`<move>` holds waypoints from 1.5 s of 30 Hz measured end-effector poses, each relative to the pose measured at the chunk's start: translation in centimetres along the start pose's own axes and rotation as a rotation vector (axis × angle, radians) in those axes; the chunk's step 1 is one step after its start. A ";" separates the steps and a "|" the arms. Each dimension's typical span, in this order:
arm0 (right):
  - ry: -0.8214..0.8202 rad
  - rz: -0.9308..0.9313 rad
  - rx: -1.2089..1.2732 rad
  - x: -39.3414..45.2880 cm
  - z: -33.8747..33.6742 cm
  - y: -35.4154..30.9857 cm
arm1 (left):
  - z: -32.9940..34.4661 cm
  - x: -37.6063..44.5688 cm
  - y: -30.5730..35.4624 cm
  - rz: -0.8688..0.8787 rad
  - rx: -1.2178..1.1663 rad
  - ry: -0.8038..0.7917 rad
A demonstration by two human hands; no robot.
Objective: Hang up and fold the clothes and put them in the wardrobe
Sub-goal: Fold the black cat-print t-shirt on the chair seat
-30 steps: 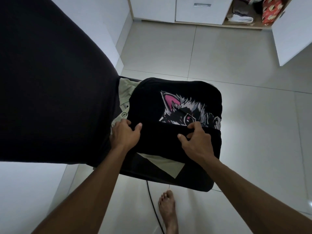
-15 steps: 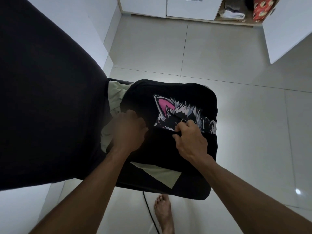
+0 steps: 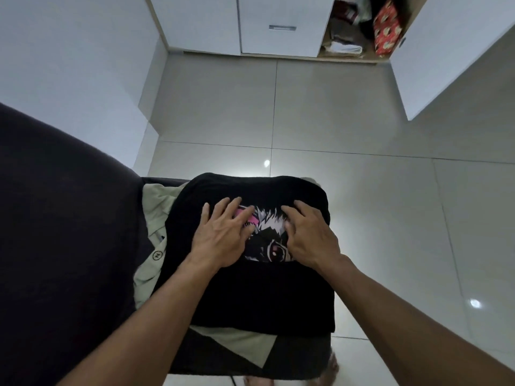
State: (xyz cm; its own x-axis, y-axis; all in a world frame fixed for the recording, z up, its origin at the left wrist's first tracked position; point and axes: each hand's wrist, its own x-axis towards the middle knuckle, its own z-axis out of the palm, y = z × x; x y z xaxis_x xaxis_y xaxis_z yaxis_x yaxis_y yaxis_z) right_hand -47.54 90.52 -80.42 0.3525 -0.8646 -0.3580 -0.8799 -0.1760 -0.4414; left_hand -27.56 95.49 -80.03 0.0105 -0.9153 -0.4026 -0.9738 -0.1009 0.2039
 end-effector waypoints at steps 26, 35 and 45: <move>-0.594 -0.155 0.338 17.2 -7.6 12.0 | -3.9 16.2 6.0 0.036 -0.235 -0.081; -0.558 -0.089 0.340 19.6 -7.7 14.4 | -3.5 17.4 6.2 0.013 -0.208 -0.115; -0.510 -0.203 0.294 18.9 -7.7 12.9 | -4.7 17.3 1.2 -0.065 -0.142 -0.239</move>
State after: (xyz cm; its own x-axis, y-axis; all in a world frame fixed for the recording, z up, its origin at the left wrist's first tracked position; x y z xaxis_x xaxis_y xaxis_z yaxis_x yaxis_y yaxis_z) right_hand -54.64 68.23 -86.51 0.6754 -0.4811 -0.5590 -0.6802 -0.1134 -0.7242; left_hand -27.50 77.64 -82.54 0.0012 -0.7892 -0.6141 -0.9309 -0.2252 0.2875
